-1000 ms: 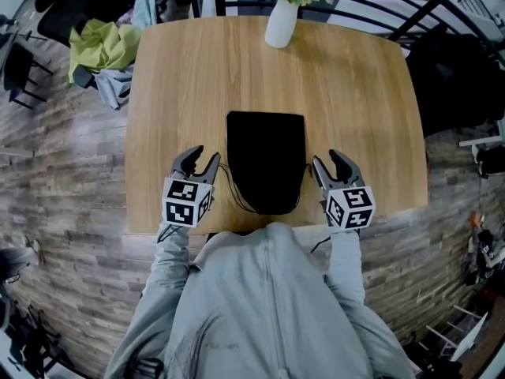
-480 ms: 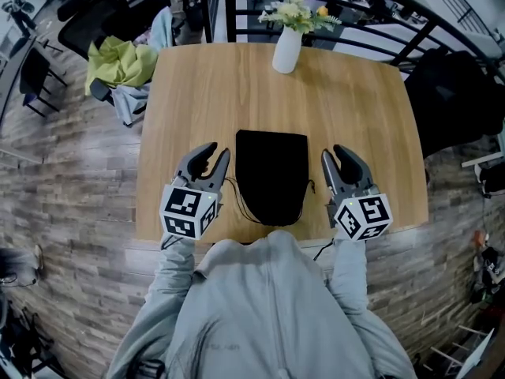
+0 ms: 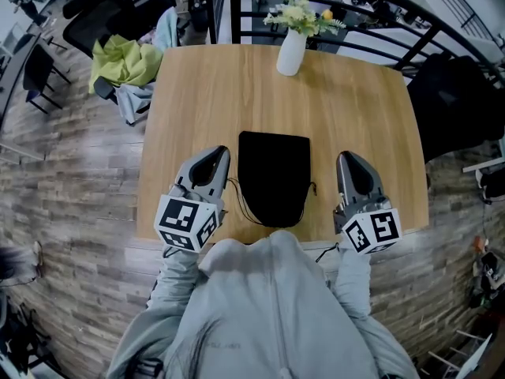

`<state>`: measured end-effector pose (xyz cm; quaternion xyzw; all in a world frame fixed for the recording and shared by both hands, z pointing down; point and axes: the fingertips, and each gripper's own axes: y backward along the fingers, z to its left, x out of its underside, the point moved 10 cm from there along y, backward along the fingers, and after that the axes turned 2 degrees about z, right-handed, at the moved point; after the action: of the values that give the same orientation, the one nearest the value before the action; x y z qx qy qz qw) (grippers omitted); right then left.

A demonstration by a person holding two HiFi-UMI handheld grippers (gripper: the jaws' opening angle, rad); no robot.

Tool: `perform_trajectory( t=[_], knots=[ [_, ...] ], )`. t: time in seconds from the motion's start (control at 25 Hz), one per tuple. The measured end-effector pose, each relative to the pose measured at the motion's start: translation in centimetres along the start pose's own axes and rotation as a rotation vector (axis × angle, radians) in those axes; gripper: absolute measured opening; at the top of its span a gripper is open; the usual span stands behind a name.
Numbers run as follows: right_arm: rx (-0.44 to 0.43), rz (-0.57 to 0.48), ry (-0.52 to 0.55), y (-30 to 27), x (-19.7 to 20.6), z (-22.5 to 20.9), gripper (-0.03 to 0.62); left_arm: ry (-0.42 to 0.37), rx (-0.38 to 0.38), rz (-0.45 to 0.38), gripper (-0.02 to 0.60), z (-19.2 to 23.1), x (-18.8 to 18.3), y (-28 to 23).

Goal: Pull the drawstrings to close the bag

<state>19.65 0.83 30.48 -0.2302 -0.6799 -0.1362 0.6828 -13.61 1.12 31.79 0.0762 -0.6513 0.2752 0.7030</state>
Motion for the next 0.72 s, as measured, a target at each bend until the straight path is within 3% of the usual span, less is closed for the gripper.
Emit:
perform_trajectory(
  t=[0.48, 0.72],
  knots=[
    [0.048, 0.003, 0.033, 1.2, 0.4, -0.5, 0.023, 0.002, -0.002, -0.006, 0.026, 0.4, 0.5, 0.9],
    [0.057, 0.020, 0.011, 1.0, 1.0, -0.9, 0.021, -0.002, -0.011, 0.029, 0.026, 0.5, 0.6, 0.4]
  ],
)
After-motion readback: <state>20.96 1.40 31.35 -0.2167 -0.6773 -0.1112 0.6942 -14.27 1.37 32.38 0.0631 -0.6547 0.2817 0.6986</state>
